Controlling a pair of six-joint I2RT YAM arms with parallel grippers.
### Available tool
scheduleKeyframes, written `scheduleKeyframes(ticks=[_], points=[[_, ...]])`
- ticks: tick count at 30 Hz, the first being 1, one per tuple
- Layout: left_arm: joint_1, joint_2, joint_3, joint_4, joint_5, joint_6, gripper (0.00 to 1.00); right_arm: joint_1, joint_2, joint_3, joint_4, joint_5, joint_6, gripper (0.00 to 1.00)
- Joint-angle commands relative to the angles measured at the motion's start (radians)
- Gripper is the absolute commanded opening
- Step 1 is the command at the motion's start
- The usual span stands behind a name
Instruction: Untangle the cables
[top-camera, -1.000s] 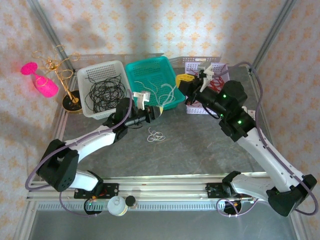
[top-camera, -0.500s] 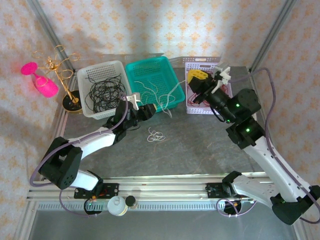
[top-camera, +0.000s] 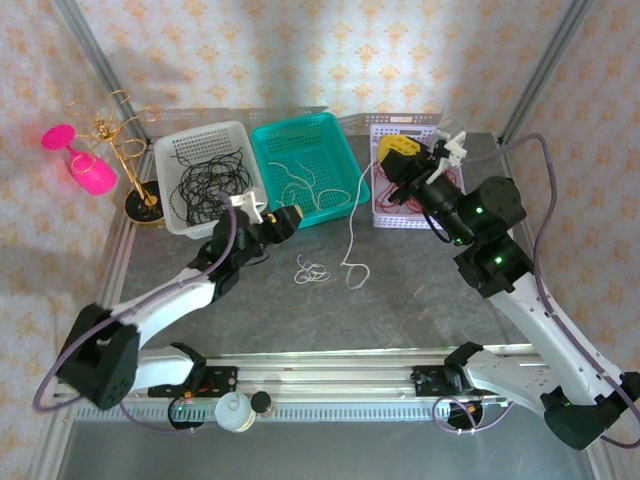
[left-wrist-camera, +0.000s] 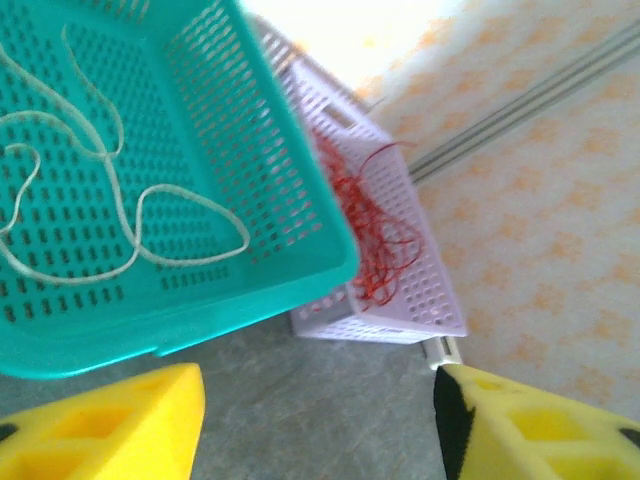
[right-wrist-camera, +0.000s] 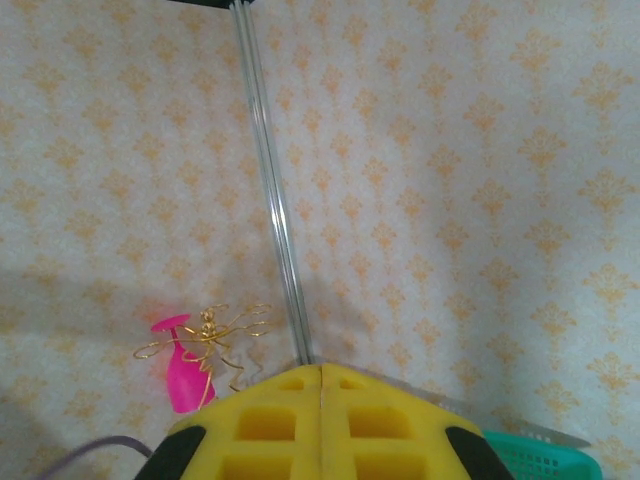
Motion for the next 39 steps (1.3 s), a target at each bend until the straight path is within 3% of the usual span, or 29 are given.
scheduleKeyframes(ticks=[1, 4, 6, 14, 17, 19, 21, 23, 24, 28, 31, 35, 39], points=[[0.014, -0.145, -0.017, -0.015, 0.035, 0.151, 0.73, 0.001, -0.002, 0.037, 0.0, 0.007, 0.001, 0.0], [0.015, -0.203, 0.005, -0.019, 0.233, 0.275, 0.85, 0.0, 0.007, 0.037, 0.0, -0.002, 0.004, 0.0], [0.006, -0.219, 0.022, 0.001, 0.325, 0.321, 0.87, 0.0, 0.013, 0.038, 0.001, -0.006, 0.007, 0.0], [-0.036, -0.094, 0.171, 0.021, 0.54, 0.512, 0.85, 0.0, 0.046, 0.048, 0.002, -0.046, 0.032, 0.0], [-0.069, -0.018, 0.25, -0.008, 0.565, 0.575, 0.93, 0.0, 0.056, 0.056, -0.007, -0.069, 0.037, 0.0], [-0.088, 0.027, 0.3, -0.029, 0.546, 0.603, 0.93, 0.0, 0.063, 0.066, -0.014, -0.094, 0.039, 0.0], [-0.098, 0.073, 0.336, -0.03, 0.542, 0.606, 0.83, 0.0, 0.071, 0.079, -0.023, -0.111, 0.044, 0.0], [-0.106, 0.114, 0.365, -0.037, 0.548, 0.604, 0.56, 0.0, 0.076, 0.094, -0.032, -0.115, 0.043, 0.0], [-0.107, 0.131, 0.372, -0.043, 0.549, 0.601, 0.48, 0.0, 0.079, 0.102, -0.035, -0.114, 0.043, 0.0], [-0.134, 0.161, 0.35, -0.018, 0.555, 0.6, 0.35, 0.0, 0.08, 0.126, -0.035, -0.121, 0.046, 0.0], [-0.142, 0.161, 0.306, 0.041, 0.515, 0.566, 0.0, 0.0, 0.088, 0.141, -0.031, -0.144, 0.061, 0.0], [-0.142, 0.135, 0.229, 0.117, 0.403, 0.512, 0.0, 0.0, 0.094, 0.158, -0.01, -0.102, 0.106, 0.0], [-0.142, 0.131, 0.205, 0.105, 0.34, 0.501, 0.0, -0.001, 0.108, 0.202, -0.013, 0.086, 0.208, 0.0]])
